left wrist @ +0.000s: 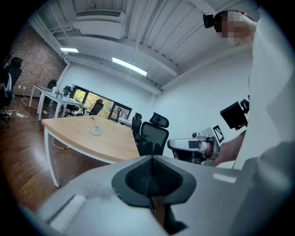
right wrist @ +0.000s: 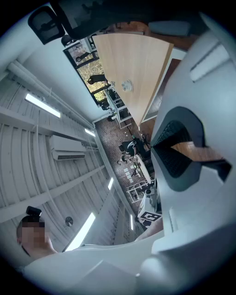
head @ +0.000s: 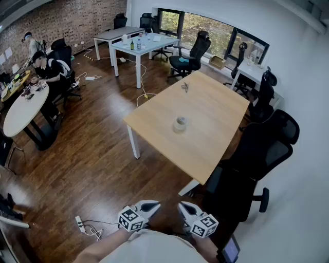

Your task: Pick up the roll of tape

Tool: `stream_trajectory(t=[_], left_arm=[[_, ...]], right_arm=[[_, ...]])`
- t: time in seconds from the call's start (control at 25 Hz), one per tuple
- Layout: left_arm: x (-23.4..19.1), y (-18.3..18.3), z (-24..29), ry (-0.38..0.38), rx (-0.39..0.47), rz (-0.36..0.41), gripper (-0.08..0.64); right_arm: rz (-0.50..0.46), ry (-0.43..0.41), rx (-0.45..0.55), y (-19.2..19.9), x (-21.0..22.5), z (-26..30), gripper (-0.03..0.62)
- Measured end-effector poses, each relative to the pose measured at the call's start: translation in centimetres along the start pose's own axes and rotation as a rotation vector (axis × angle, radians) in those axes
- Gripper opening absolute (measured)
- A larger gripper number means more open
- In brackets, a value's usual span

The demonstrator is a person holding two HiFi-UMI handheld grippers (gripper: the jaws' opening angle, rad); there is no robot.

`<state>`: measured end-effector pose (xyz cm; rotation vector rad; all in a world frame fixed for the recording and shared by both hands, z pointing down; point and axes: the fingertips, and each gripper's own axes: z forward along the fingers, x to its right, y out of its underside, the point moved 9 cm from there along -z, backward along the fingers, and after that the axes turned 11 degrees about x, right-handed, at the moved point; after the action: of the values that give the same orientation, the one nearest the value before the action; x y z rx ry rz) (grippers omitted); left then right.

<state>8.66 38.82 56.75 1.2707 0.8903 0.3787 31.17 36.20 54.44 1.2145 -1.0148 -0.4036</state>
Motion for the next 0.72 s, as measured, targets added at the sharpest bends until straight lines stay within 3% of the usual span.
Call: stream_trajectory(t=[0.72], left_arm=[[-11.8, -4.2, -8.0, -0.017, 0.030, 0.020, 0.005]], right_arm=[[-0.038, 0.068, 0.000, 0.9, -2.8, 13.0, 0.007]])
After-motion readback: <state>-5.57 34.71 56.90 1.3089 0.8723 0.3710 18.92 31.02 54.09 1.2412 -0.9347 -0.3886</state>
